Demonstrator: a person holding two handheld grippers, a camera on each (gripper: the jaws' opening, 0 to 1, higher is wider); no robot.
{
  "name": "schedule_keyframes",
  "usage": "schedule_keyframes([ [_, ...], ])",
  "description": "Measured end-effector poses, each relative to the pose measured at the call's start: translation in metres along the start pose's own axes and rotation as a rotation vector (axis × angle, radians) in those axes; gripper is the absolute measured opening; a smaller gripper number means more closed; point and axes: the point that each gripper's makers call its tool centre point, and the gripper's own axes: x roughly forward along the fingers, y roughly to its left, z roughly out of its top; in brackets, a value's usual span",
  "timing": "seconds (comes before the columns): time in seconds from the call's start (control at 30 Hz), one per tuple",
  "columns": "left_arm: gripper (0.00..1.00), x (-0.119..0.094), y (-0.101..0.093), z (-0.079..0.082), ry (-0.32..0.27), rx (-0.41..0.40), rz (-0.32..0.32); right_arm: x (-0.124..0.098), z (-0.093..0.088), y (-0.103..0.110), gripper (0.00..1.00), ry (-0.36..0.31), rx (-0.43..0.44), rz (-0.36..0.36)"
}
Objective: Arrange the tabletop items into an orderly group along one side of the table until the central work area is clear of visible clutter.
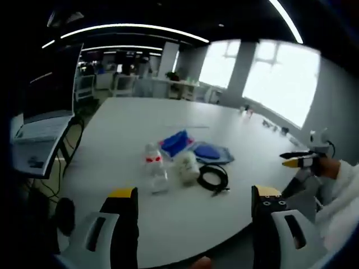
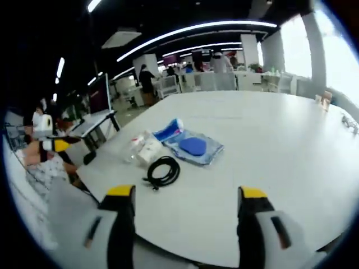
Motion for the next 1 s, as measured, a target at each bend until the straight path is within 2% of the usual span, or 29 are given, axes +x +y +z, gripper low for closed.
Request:
schedule_keyframes([
  [0.07, 0.80, -0.004, 0.000, 0.005, -0.014, -0.010, 0.007, 0.000, 0.000, 0.000, 0.75, 0.000, 0.027, 0.013],
  [0.17, 0.80, -0.004, 0.002, 0.009, -0.018, -0.013, 0.018, -0.001, 0.004, 0.000, 0.75, 0.001, 0.021, 0.017],
  [0.33, 0.80, 0.001, 0.003, 0.008, -0.020, -0.010, 0.031, 0.000, 0.007, -0.003, 0.77, 0.001, -0.022, 0.027],
  [0.5, 0.79, 0.002, 0.003, 0.003, -0.010, -0.033, 0.050, 0.003, 0.007, -0.005, 0.77, 0.006, 0.008, 0.036],
  [0.57, 0.79, 0.002, 0.002, 0.005, -0.024, -0.036, 0.042, 0.004, 0.009, -0.004, 0.77, -0.004, -0.005, 0.043],
  [0.77, 0.78, 0.002, 0.004, 0.003, -0.008, -0.035, 0.043, 0.010, 0.005, -0.004, 0.76, 0.018, 0.007, 0.042],
  [1.0, 0.79, 0.000, 0.008, 0.006, -0.014, -0.029, 0.044, 0.011, 0.011, 0.001, 0.76, 0.012, -0.004, 0.044],
])
